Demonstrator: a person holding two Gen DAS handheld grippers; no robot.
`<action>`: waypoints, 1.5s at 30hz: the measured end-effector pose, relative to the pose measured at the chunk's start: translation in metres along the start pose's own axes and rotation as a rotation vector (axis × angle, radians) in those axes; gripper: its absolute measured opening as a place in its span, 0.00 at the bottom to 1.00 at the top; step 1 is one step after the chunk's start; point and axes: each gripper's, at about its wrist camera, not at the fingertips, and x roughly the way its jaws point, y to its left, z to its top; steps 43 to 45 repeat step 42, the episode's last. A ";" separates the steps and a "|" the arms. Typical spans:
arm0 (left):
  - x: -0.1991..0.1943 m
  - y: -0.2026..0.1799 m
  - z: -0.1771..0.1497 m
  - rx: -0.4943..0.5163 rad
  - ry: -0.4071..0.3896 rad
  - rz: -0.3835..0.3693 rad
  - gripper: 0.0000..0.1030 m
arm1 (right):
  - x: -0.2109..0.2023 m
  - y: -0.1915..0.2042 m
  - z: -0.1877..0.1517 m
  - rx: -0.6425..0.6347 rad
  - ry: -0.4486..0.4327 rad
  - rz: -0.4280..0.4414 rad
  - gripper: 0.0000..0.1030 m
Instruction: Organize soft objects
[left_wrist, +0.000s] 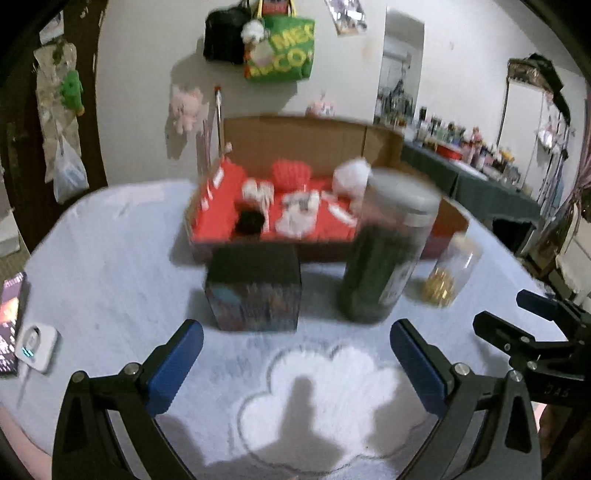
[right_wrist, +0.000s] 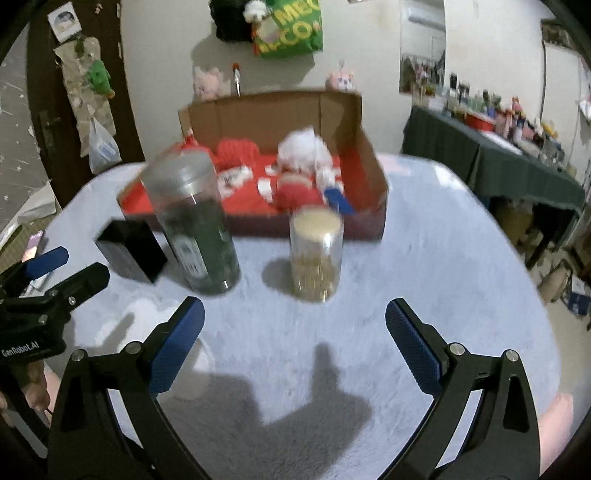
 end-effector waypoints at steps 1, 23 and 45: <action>0.005 0.000 -0.004 -0.002 0.015 0.001 1.00 | 0.009 -0.001 -0.005 0.004 0.018 -0.005 0.97; 0.050 -0.008 -0.031 0.009 0.126 0.127 1.00 | 0.054 -0.011 -0.028 0.007 0.102 -0.080 1.00; 0.050 -0.008 -0.032 0.003 0.128 0.123 1.00 | 0.055 -0.010 -0.028 0.009 0.101 -0.085 1.00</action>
